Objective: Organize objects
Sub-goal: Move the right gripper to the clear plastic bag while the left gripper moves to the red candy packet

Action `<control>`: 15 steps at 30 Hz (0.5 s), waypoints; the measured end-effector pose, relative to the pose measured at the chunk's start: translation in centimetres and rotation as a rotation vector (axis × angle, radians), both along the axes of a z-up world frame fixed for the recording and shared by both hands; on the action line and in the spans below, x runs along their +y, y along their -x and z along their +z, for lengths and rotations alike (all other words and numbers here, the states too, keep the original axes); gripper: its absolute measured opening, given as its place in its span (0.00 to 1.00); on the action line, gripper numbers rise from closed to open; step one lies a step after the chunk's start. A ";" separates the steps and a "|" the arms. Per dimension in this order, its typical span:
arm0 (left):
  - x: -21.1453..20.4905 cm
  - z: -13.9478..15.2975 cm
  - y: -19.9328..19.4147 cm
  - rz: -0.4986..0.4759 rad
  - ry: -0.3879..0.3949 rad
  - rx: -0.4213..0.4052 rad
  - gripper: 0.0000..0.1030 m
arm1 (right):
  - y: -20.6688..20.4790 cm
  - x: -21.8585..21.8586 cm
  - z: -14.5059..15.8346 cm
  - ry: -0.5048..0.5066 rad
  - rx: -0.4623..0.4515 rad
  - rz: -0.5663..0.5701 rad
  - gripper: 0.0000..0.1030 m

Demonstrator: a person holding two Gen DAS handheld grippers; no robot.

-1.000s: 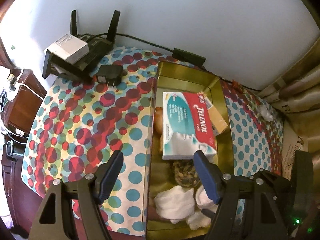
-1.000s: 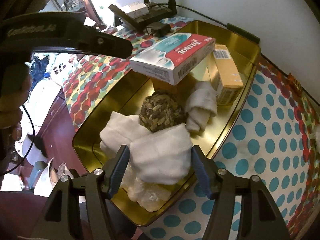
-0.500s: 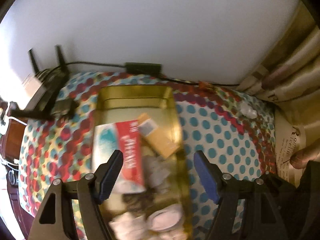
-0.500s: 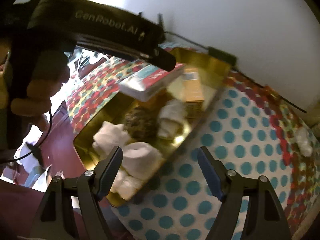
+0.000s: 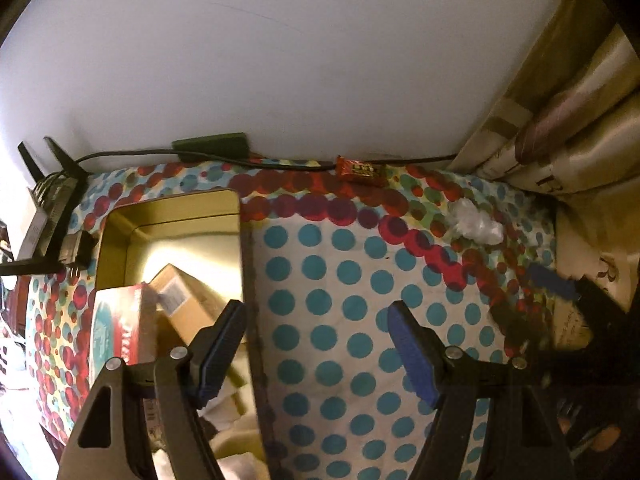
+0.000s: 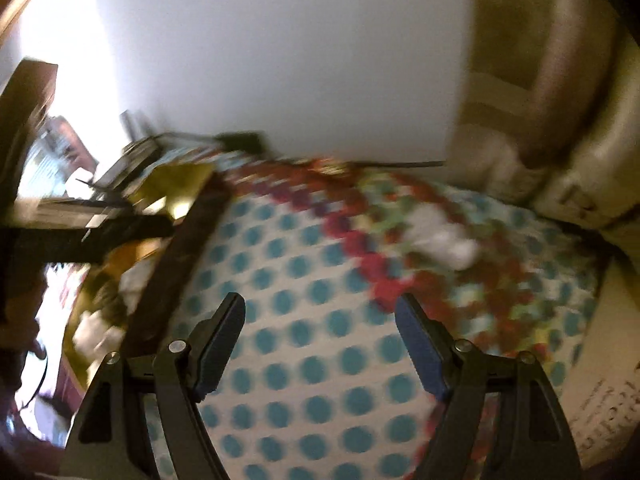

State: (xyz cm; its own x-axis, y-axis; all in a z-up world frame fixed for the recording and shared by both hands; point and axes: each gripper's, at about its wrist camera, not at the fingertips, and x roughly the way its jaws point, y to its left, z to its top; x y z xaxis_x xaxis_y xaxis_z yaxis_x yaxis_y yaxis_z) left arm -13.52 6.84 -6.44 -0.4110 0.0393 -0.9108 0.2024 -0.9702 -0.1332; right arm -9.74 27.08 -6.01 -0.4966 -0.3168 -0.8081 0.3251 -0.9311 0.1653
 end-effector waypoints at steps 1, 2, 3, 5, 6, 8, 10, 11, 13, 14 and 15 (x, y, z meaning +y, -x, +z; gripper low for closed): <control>0.3 -0.1 0.4 -0.005 0.006 -0.004 0.73 | 0.6 0.8 -0.1 -0.008 0.004 -0.026 0.73; 0.7 -0.2 0.9 -0.017 0.012 -0.007 0.73 | 1.2 1.7 -0.2 -0.011 0.004 -0.051 0.73; 0.9 -0.3 1.2 -0.025 0.018 -0.010 0.73 | 1.7 2.4 -0.3 -0.015 0.006 -0.076 0.73; 1.2 -0.6 2.1 -0.043 0.029 -0.017 0.73 | 2.5 3.6 -0.4 -0.028 0.014 -0.112 0.73; 1.2 -0.7 2.4 -0.047 0.029 -0.018 0.73 | 2.8 3.9 -0.5 -0.029 0.013 -0.121 0.73; 1.1 -1.2 3.5 -0.051 0.026 -0.026 0.73 | 3.4 4.5 -0.6 -0.044 0.018 -0.141 0.73; 0.7 -1.5 4.4 -0.047 0.019 -0.032 0.73 | 3.9 4.9 -0.8 -0.055 0.014 -0.148 0.73; 0.5 -1.7 4.8 -0.043 0.020 -0.037 0.73 | 4.2 5.0 -0.9 -0.061 0.016 -0.152 0.73; -0.2 -2.0 5.9 -0.040 0.019 -0.042 0.73 | 4.5 5.2 -1.2 -0.078 0.015 -0.155 0.73; -0.5 -2.0 6.3 -0.040 0.020 -0.039 0.73 | 4.8 5.2 -1.4 -0.084 0.011 -0.156 0.73; -0.8 -2.0 6.7 -0.039 0.025 -0.036 0.73 | 5.0 5.2 -1.6 -0.091 0.012 -0.159 0.73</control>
State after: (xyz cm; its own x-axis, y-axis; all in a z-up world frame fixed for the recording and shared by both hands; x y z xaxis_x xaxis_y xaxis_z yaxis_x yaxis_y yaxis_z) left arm -20.21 6.02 -8.45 -0.3763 0.0318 -0.9260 0.1688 -0.9803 -0.1022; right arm -14.72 32.29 -7.63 -0.5446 -0.1599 -0.8233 0.1743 -0.9818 0.0753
